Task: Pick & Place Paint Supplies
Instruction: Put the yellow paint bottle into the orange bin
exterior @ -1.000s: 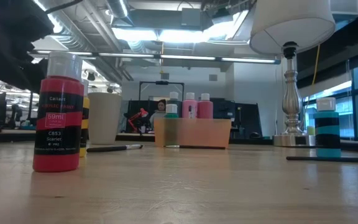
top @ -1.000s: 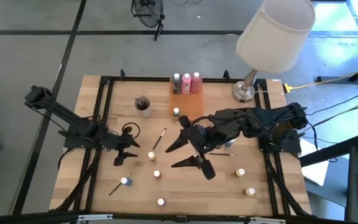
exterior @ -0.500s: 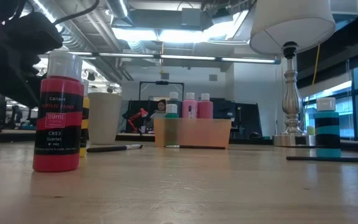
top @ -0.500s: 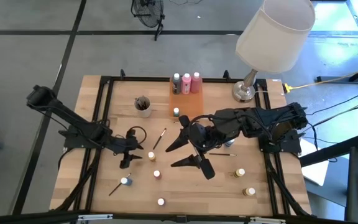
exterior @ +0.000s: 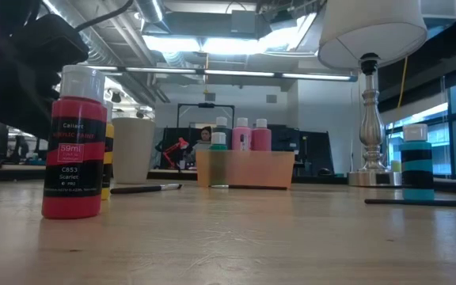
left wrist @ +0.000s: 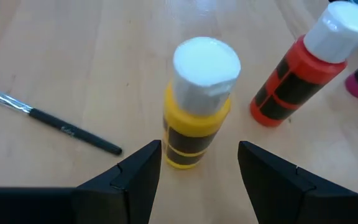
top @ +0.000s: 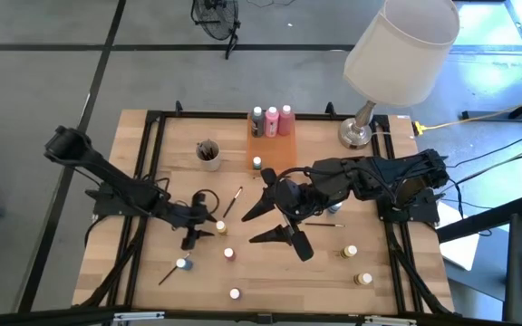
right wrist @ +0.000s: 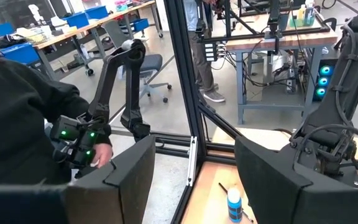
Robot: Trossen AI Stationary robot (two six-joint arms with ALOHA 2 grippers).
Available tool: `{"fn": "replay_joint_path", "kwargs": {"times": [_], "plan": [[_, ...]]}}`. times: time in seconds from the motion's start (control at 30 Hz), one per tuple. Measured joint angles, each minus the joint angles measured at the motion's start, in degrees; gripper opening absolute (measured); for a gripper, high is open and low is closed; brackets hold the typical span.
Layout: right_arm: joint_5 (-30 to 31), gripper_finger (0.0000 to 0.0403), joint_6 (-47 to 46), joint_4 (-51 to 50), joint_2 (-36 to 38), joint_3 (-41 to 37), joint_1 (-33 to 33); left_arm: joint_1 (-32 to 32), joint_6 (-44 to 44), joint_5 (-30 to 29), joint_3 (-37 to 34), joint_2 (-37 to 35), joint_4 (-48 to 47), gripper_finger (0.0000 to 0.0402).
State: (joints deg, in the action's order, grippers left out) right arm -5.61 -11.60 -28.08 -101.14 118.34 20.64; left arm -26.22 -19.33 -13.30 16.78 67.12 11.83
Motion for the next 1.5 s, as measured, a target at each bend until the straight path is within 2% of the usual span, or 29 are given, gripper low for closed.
{"fn": "replay_joint_path", "kwargs": {"times": [0.43,0.7,1.17,1.3,1.5], "plan": [[-0.63,0.0224,-1.8,-1.05,0.02,-0.02,0.02,0.04,0.23,-0.38,0.0,7.16,9.63,0.0211],[-0.67,0.0224,-2.82,-1.38,0.02,-0.01,0.02,0.32,4.05,-1.79,0.0,11.54,17.82,0.021],[-2.12,0.0224,-3.89,-1.55,0.02,-0.02,0.02,3.98,4.94,4.32,0.0,15.25,22.32,0.0206],[-2.12,0.0224,-3.89,-1.62,0.02,-0.01,0.02,4.59,5.05,5.43,0.0,15.44,22.55,0.0188],[-2.1,0.0224,-3.81,-2.01,0.02,0.0,0.02,4.68,5.6,5.51,0.0,15.44,22.65,0.0141]]}}
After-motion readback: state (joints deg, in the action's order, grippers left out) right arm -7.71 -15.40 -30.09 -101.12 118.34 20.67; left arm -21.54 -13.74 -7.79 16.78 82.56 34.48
